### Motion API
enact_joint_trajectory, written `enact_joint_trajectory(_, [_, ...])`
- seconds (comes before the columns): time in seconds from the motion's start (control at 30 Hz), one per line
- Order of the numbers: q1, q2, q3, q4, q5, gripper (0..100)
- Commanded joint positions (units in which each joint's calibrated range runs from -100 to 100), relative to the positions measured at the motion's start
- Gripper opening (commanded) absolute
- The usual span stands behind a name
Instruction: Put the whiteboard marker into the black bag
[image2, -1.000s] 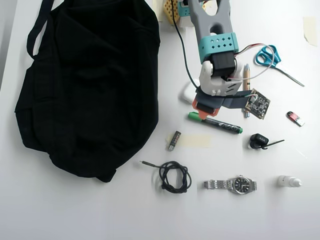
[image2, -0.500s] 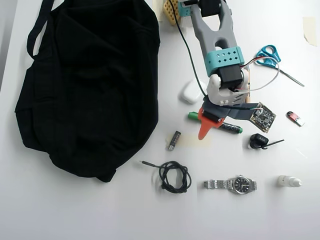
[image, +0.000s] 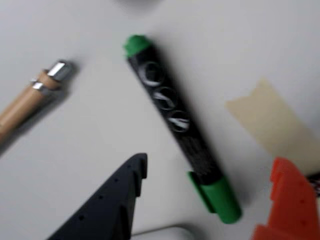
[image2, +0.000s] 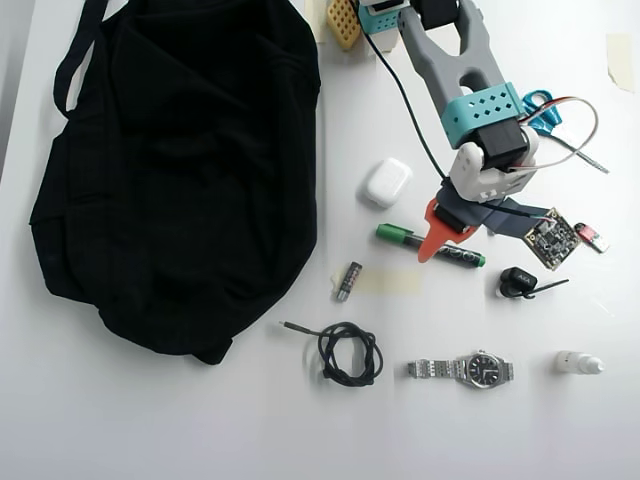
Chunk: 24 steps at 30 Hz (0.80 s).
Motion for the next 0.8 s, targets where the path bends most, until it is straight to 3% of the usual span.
enact_joint_trajectory(0.0, [0.0,-0.5,-0.4,-0.3,0.0,32])
enact_joint_trajectory(0.77, [2.5,7.5,-2.1,-1.0,-0.7,32])
